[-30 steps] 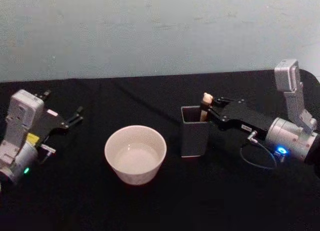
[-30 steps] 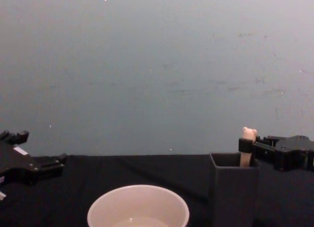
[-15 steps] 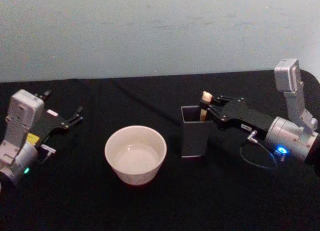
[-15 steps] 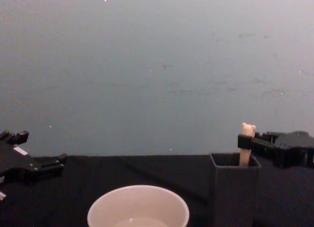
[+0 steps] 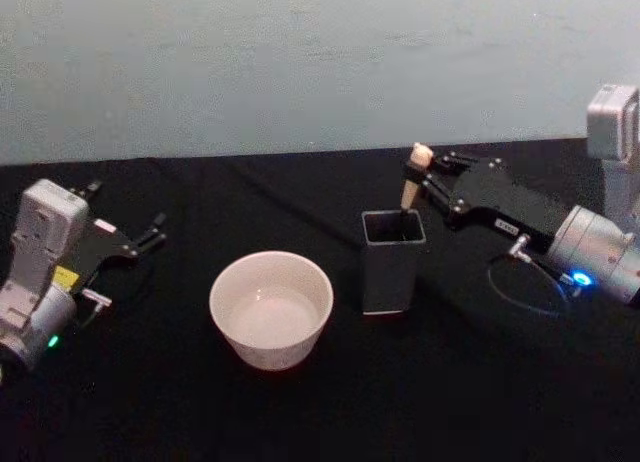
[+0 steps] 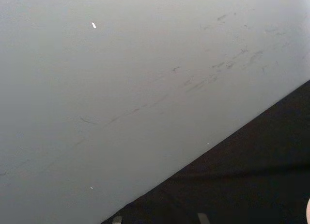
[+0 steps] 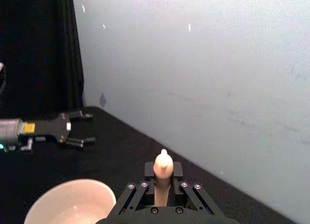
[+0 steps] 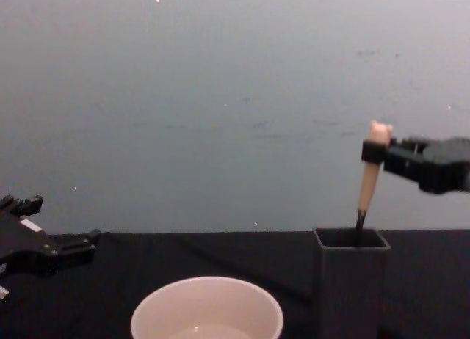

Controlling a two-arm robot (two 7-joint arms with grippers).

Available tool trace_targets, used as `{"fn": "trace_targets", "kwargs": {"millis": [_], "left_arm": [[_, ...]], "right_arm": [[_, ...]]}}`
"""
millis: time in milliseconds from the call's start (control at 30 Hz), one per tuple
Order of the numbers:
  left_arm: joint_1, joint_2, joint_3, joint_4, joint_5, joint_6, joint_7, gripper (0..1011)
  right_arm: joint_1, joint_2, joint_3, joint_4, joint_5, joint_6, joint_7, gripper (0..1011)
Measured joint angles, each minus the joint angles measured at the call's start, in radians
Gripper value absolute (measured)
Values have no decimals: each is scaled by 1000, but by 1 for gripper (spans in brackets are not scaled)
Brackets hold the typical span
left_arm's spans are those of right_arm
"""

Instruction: Pick up the stirring spoon with one hand, stir inside the cup, then place it back in its original position.

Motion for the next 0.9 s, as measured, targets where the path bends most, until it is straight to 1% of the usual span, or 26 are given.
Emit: {"fn": "trace_targets", "kwargs": {"millis": [233,567,633,833,900], "left_arm": [[0,0,0,0,0,0,0,1002],[0,0,0,0,0,0,0,1001],[0,0,0,0,0,0,0,1001],[0,0,0,0,0,0,0,1001],[0,0,0,0,0,0,0,1001]], "right_arm": [[2,8,20,-40,26,-14,13,204],[20,7,28,-58,50,-31,27,204],[26,4,26,-56,50,-33,28,204],[55,-13,0,-33,51,-34,45,204],[74,-26,-18,-17,51,-34,61,204]]}}
